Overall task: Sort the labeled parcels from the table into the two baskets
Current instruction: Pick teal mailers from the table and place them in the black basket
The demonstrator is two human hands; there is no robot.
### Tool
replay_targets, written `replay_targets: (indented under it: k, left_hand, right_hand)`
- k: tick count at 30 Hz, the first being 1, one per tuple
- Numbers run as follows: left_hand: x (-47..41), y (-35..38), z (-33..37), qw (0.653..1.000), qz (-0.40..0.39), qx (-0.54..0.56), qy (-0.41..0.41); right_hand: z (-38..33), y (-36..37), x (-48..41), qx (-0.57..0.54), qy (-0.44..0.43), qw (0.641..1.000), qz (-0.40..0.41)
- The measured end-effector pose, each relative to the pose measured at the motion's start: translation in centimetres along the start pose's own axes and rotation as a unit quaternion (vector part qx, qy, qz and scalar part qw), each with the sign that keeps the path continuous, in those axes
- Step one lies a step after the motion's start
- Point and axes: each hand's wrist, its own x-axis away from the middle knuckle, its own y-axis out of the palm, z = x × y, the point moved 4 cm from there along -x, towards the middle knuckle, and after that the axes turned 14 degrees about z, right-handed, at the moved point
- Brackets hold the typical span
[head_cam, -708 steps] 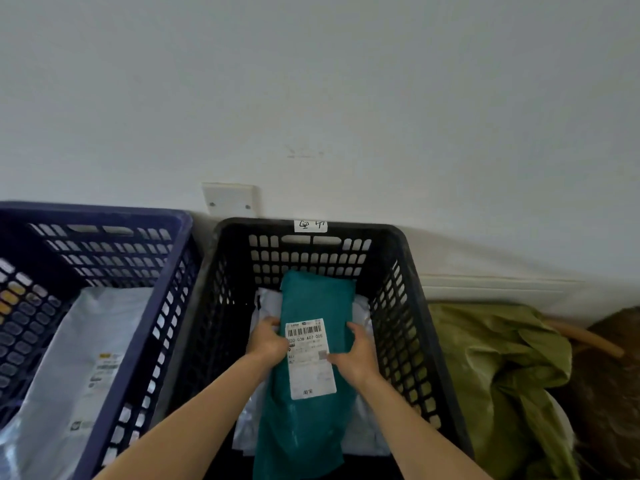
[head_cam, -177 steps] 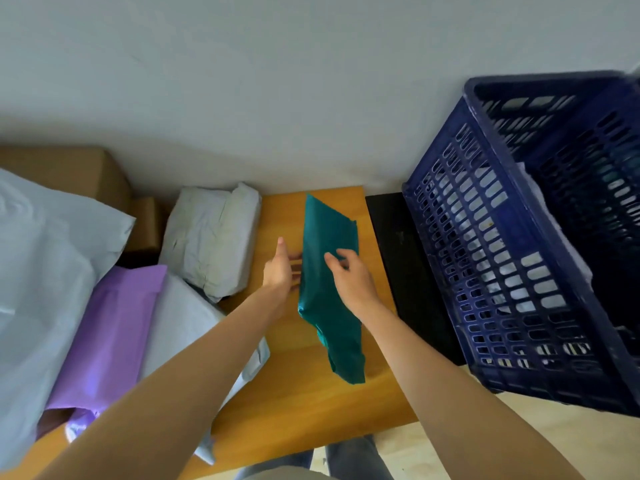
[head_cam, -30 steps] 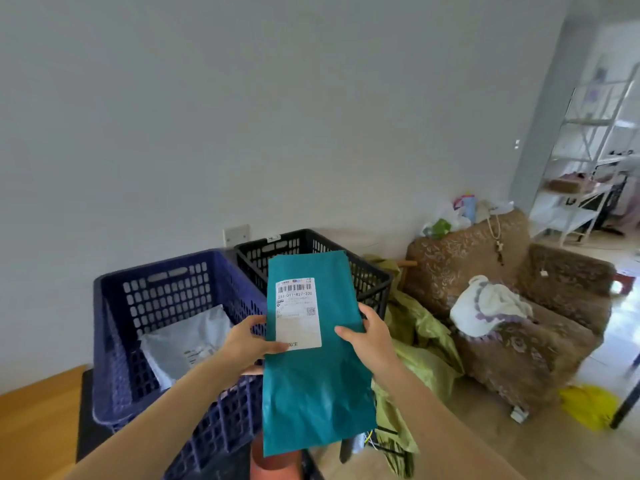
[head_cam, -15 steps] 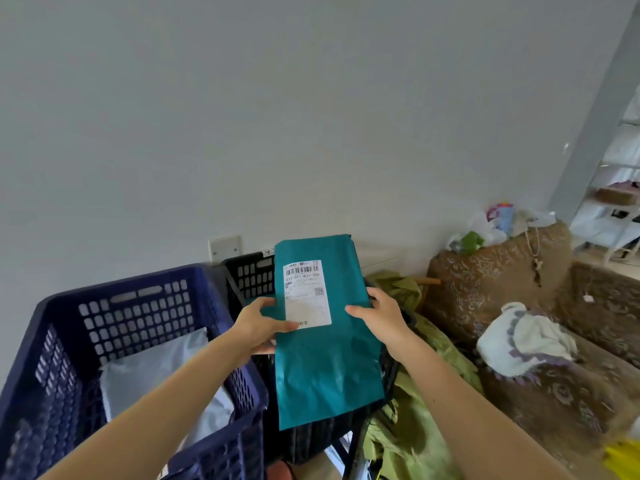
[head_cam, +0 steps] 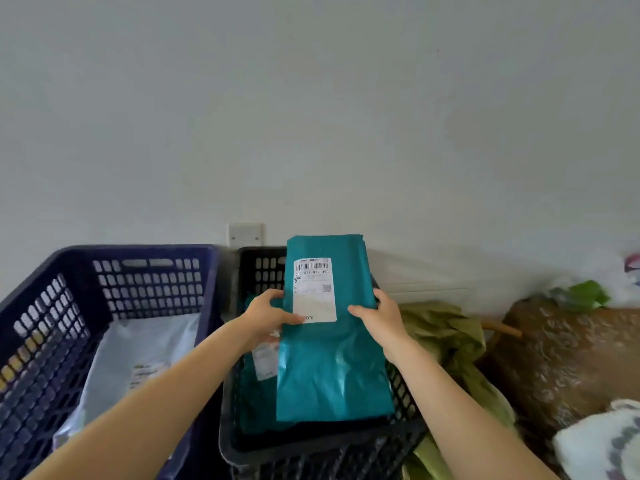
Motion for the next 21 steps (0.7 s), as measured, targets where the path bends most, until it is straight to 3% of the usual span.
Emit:
replay_targets:
  k: [11, 21]
  left_hand:
    - [-6.0, 2.1, -5.1, 0.991, 0.055, -0.024, -0.121]
    - [-12.3, 5.7, -10.3, 0.980, 0.053, -0.063, -0.180]
  right_hand:
    - [6.2, 5.1, -6.7, 0.066, 0.040, 0.993, -0.089]
    - [12.1, 8.1, -10.6, 0.176, 0.099, 0.977, -0.071]
